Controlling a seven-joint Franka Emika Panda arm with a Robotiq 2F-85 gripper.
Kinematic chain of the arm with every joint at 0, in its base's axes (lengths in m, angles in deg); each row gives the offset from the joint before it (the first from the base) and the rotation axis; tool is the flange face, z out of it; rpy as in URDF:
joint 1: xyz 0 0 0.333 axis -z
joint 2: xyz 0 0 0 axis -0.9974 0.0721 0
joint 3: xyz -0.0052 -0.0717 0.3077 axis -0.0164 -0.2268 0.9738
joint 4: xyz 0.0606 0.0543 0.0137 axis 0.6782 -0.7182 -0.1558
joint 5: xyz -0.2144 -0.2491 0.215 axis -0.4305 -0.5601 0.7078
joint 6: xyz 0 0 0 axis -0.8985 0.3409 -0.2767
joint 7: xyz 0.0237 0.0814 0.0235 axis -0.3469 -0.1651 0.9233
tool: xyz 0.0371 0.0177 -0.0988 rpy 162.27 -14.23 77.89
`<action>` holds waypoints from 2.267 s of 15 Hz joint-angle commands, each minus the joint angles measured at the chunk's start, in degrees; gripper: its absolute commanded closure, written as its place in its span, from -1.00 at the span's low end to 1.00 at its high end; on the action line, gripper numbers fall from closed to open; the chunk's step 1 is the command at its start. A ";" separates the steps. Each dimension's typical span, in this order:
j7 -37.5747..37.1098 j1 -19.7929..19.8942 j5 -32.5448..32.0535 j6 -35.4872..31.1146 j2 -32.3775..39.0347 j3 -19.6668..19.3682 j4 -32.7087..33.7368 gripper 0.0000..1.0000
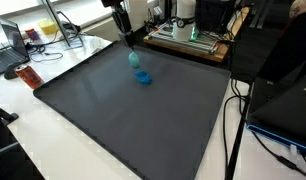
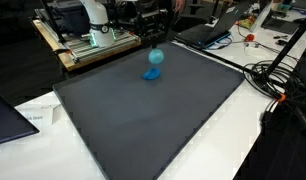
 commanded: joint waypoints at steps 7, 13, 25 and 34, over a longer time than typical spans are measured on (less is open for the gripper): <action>9.47 1.67 10.86 13.43 -1.70 -3.34 0.28 0.57; 12.39 3.91 14.44 27.73 7.72 -5.05 10.65 0.57; 1.00 3.23 9.01 31.96 25.37 -4.24 28.12 0.57; -8.18 1.37 1.68 37.84 32.97 -4.33 37.04 0.57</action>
